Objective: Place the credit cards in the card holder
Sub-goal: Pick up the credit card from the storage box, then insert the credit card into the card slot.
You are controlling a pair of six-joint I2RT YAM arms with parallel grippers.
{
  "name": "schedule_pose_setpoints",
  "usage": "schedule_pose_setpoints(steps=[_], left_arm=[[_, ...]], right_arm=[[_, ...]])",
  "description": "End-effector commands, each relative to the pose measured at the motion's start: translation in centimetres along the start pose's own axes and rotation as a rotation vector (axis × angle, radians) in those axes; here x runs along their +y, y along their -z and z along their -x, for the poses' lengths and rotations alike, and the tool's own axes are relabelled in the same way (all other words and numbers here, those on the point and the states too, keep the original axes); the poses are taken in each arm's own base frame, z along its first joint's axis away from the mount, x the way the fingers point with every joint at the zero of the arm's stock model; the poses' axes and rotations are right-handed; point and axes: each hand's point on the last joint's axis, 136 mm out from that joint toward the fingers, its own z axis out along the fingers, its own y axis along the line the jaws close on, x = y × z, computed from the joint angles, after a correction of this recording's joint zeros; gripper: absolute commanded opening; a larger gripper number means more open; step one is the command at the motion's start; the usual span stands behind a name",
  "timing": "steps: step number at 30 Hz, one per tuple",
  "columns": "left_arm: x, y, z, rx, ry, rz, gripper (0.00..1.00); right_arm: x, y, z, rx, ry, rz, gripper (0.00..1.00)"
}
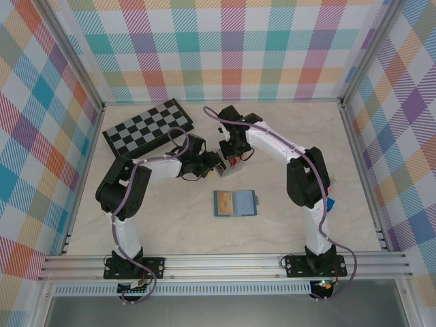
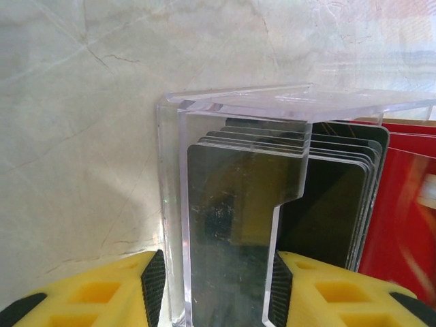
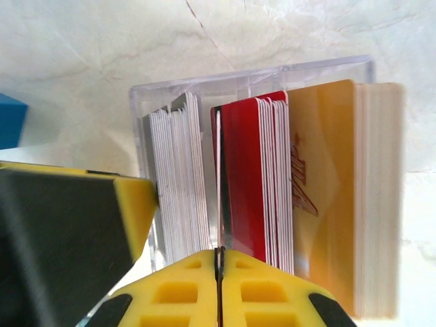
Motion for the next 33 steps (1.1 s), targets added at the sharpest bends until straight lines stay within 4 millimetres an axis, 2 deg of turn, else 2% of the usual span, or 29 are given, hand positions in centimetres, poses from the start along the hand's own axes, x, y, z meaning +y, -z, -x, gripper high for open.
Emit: schedule_pose_setpoints(steps=[1, 6, 12, 17, 21, 26, 31, 33], left_arm=[[4.8, 0.4, -0.8, 0.013, 0.021, 0.172, 0.46], [3.2, 1.5, -0.4, -0.007, 0.0, 0.125, 0.5], [0.1, 4.5, 0.1, -0.046, -0.053, 0.053, 0.63], [-1.3, 6.8, -0.4, -0.054, -0.074, -0.004, 0.71], [-3.2, 8.5, -1.7, -0.019, -0.109, -0.114, 0.73], [-7.4, 10.7, -4.6, 0.091, -0.158, -0.335, 0.74], [-10.5, 11.4, -6.9, 0.193, -0.188, -0.485, 0.73], [-11.1, 11.3, -7.4, 0.214, -0.19, -0.511, 0.72]], right_arm=[[0.3, 3.8, 0.3, -0.074, -0.029, 0.029, 0.06], [0.1, 6.2, -0.1, -0.138, -0.105, 0.096, 0.05], [-0.4, 9.9, -1.0, -0.213, -0.341, 0.413, 0.03], [-1.1, 11.1, -2.3, -0.235, -0.478, 0.613, 0.03], [-0.9, 11.2, -3.5, -0.225, -0.521, 0.686, 0.03], [-0.5, 11.4, -4.5, -0.207, -0.565, 0.754, 0.03], [0.4, 11.8, -4.7, -0.19, -0.577, 0.839, 0.04], [0.5, 11.8, -4.9, -0.179, -0.583, 0.853, 0.04]])
